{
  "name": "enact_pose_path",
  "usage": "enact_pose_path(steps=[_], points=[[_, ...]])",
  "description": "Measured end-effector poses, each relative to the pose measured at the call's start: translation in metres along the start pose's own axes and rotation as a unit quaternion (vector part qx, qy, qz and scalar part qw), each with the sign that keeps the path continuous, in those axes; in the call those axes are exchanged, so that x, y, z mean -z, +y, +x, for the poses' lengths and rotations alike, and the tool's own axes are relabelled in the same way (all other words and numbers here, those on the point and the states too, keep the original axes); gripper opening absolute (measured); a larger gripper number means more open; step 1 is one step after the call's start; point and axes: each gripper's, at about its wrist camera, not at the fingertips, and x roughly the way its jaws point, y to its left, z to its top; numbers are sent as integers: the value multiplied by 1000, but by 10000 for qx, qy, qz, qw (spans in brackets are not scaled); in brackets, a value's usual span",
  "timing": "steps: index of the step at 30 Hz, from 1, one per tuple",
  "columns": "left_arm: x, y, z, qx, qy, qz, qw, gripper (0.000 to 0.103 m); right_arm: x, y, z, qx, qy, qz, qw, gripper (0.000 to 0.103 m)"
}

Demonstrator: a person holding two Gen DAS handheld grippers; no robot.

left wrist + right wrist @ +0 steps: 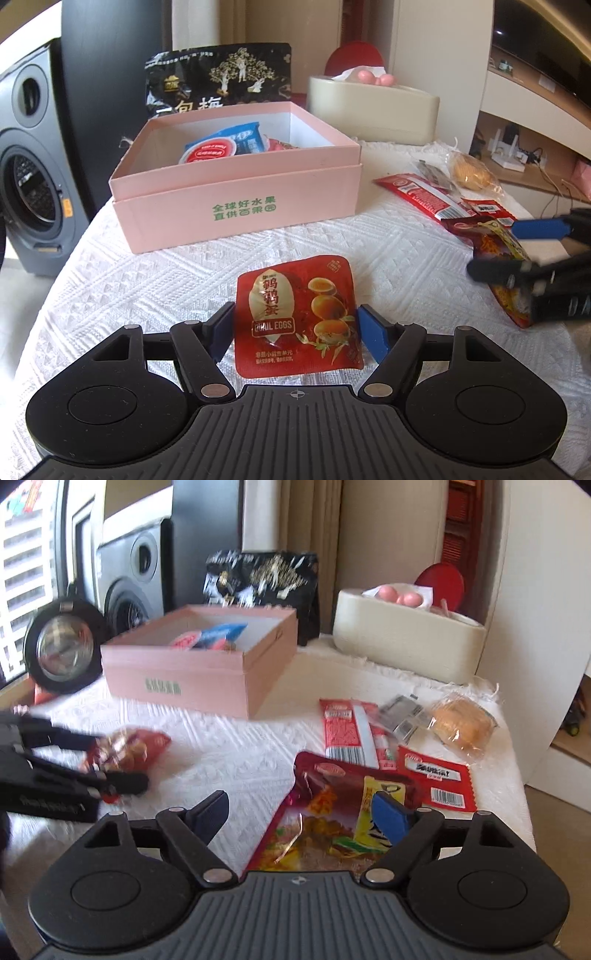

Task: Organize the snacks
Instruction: 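Grasp the quail-egg bag with the left gripper while the right gripper holds the chicken bag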

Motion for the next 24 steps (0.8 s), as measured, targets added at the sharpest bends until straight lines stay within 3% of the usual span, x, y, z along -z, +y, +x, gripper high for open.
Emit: enact_pose_path(steps=[3,6,18,24], points=[[1,-1,0,-10,-17,13,10000,76,-7,-14,3,483,-156,445,9977,85],[2,-1,0,-8,-17,13,10000,76,-8,-27,19,1120,56,777,9906,85],[2,-1,0,-14,-20,25,10000,76,2,-20,26,621,226,459,9968,91],[2,-1,0,-7,-27,16,10000,76,0,-11,29,858,251,54,9960,97]])
